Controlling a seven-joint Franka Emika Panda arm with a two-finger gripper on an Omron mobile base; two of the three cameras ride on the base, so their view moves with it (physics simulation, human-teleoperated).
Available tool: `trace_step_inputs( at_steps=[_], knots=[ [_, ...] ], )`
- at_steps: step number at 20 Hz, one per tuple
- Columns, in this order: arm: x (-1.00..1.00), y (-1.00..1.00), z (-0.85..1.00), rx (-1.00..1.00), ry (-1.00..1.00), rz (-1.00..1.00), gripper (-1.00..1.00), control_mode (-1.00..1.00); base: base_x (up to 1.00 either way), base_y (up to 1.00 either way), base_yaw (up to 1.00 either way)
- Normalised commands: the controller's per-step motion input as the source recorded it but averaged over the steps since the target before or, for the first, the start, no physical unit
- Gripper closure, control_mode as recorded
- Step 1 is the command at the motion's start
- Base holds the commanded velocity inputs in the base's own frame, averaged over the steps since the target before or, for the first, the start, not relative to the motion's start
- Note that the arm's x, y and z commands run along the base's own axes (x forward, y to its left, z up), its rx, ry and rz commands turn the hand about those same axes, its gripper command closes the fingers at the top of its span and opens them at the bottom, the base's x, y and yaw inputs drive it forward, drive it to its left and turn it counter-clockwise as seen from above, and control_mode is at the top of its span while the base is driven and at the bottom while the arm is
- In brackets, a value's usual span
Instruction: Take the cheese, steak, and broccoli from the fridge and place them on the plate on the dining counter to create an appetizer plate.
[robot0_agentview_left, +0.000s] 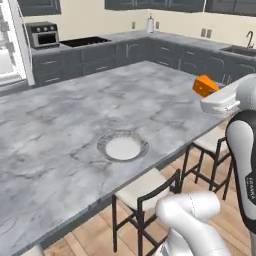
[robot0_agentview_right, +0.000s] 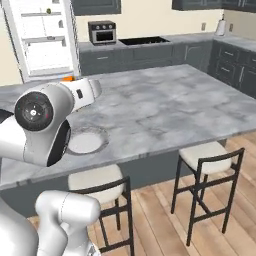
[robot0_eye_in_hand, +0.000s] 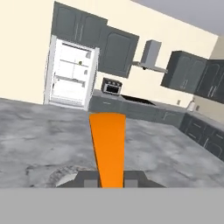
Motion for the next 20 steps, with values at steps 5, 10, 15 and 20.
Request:
trace_step_inputs(
  at_steps=[5,10,15,20],
  knots=[
    [0.0,0.0,0.0,0.0,0.0,0.0,1.0,1.0,1.0,-0.08,0.54],
    [0.0,0.0,0.0,0.0,0.0,0.0,1.0,1.0,1.0,-0.15,0.54],
    [0.0,0.0,0.0,0.0,0.0,0.0,1.0,1.0,0.98,-0.14,0.56],
    [0.0,0.0,0.0,0.0,0.0,0.0,1.0,1.0,0.8,-0.04,0.44]
  ],
)
